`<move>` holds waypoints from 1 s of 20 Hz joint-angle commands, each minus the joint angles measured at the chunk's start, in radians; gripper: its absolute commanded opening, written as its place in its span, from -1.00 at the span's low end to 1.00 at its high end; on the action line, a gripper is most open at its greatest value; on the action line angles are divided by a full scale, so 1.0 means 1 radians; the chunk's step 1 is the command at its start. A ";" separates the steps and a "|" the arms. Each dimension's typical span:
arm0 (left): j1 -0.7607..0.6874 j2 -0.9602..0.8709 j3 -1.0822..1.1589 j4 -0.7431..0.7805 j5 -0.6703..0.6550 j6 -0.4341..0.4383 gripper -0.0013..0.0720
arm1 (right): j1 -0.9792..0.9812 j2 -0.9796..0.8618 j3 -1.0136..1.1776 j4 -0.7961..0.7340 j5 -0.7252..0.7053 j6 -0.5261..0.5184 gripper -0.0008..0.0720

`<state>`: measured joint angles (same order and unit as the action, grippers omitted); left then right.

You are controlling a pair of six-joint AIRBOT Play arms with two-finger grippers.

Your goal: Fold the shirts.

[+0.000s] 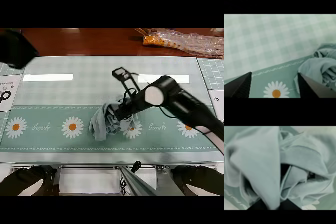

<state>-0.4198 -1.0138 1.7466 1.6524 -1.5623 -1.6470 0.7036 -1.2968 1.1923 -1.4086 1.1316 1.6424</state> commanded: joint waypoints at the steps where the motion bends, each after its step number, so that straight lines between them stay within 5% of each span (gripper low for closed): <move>1: 0.000 0.000 -0.178 -0.056 0.032 0.000 0.95 | 0.011 -0.090 -0.024 -0.051 -0.018 0.000 -0.01; 5: 0.002 0.001 -0.396 -0.152 0.191 0.003 0.95 | -0.059 0.001 0.019 -0.055 -0.027 -0.016 0.52; 11: 0.073 0.019 -0.657 -0.344 0.266 0.014 0.95 | -0.379 0.253 0.035 -0.288 0.115 -0.005 0.51; 16: 0.171 0.053 -0.968 -0.753 0.363 0.132 0.95 | -0.688 0.268 -0.003 -0.118 0.173 -0.108 0.51; 20: 0.197 0.052 -1.163 -0.921 0.435 0.212 0.95 | -0.745 0.268 -0.084 -0.037 0.167 -0.146 0.51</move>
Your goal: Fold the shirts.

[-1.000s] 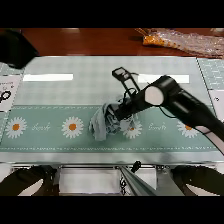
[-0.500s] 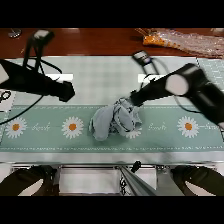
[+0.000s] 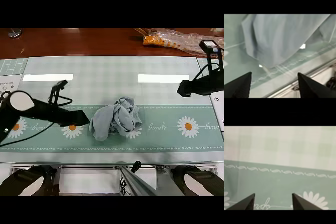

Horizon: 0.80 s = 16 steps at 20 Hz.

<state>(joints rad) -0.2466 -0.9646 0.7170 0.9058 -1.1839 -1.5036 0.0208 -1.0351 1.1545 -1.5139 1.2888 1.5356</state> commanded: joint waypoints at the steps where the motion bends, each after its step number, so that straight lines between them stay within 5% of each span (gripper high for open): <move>1: 0.024 0.002 -0.164 -0.194 0.075 0.083 0.95 | -0.063 0.006 -0.061 0.079 0.008 -0.042 0.51; 8: 0.023 -0.006 -0.306 -0.226 0.154 0.083 0.95 | -0.063 0.005 -0.121 0.153 -0.028 -0.048 0.48; 16: -0.095 -0.101 -0.342 -0.467 0.370 0.157 0.95 | -0.063 0.005 -0.122 0.163 -0.030 -0.048 0.48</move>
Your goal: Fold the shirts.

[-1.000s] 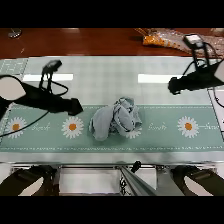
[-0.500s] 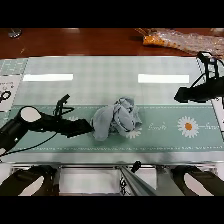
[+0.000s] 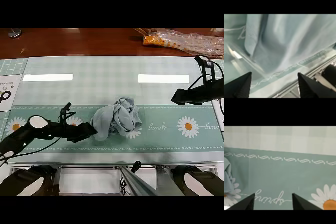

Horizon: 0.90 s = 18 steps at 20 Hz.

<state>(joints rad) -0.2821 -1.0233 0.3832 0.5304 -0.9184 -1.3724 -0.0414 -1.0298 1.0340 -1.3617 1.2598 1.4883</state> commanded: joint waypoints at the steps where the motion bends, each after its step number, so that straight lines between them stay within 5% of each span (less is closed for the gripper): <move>1: -0.087 -0.066 -0.008 -0.117 0.137 0.026 0.95 | 0.000 0.000 -0.002 0.014 -0.001 0.000 0.48; 4: -0.148 -0.150 -0.008 -0.166 0.219 0.026 0.93 | 0.000 0.000 -0.002 0.022 0.002 0.000 0.48; 5: -0.152 -0.172 -0.008 -0.177 0.238 0.026 0.35 | 0.000 0.000 -0.002 0.021 0.007 0.000 0.48; 6: -0.150 -0.183 -0.008 -0.185 0.248 0.026 -0.71 | 0.000 0.000 -0.002 0.021 0.013 0.000 0.48; 7: -0.142 -0.185 -0.006 -0.187 0.254 0.026 -0.91 | 0.000 0.000 -0.002 0.018 0.016 0.000 0.48; 13: -0.085 -0.119 -0.001 -0.187 0.214 0.066 -0.91 | -0.001 0.000 -0.053 -0.048 -0.053 -0.001 0.46; 18: -0.029 -0.024 -0.001 -0.187 0.175 0.085 -0.91 | 0.000 0.000 -0.293 0.350 -0.171 -0.110 0.48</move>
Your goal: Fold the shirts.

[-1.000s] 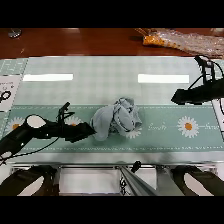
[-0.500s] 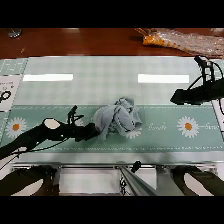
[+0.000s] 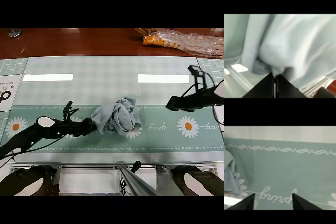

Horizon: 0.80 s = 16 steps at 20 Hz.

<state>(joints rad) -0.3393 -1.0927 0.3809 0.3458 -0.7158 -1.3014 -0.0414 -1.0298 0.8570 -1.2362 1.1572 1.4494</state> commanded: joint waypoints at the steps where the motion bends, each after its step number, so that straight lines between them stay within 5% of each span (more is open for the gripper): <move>1: 0.035 0.058 0.001 -0.003 -0.033 0.019 -0.91 | 0.000 0.000 -0.169 0.312 -0.090 -0.106 0.48; 6: 0.048 0.089 0.001 -0.003 -0.037 0.024 -0.91 | 0.011 -0.007 -0.345 0.502 -0.200 -0.159 0.48; 14: 0.048 0.090 0.002 -0.003 -0.037 0.027 -0.91 | 0.226 -0.159 -0.354 0.568 -0.365 -0.160 0.46; 16: 0.048 0.090 0.002 -0.003 -0.035 0.037 -0.91 | 0.238 -0.176 -0.354 0.607 -0.404 -0.161 0.16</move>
<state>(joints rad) -0.2920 -1.0035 0.3817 0.3431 -0.7536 -1.2732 0.1581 -1.1706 0.5072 -0.6788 0.8238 1.2896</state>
